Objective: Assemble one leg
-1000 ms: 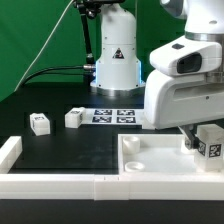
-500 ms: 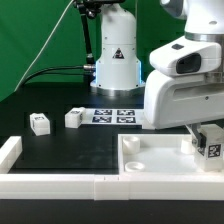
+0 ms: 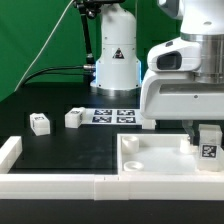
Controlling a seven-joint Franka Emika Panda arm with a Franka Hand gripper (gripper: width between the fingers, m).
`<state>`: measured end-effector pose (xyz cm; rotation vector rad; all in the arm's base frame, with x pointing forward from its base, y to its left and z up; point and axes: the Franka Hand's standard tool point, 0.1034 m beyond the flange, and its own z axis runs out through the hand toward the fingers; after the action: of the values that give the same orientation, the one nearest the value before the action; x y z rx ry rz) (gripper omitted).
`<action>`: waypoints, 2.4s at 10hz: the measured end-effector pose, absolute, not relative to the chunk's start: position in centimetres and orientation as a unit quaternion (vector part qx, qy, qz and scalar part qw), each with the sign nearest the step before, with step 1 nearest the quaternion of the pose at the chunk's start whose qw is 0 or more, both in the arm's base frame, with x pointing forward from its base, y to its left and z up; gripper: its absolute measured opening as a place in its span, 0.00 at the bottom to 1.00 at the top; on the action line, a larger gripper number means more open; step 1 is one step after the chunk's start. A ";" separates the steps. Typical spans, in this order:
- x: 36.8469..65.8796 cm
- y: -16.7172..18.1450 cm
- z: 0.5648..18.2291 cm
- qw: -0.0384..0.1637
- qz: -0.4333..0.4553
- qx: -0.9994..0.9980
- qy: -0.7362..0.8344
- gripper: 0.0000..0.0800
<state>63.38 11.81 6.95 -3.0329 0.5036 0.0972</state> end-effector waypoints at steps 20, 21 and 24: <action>63.2 12.1 6.7 0.033 0.025 -0.998 0.039 0.81; 63.2 12.0 6.6 0.034 0.023 -0.999 -0.010 0.81; 63.3 12.0 6.7 0.029 0.017 -0.981 -0.190 0.81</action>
Offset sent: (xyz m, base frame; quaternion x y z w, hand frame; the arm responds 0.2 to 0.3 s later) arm -0.0042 -0.0027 -0.0012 0.0020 -0.0015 0.3438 0.9390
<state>63.28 11.96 6.71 -3.0263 -0.5853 0.0527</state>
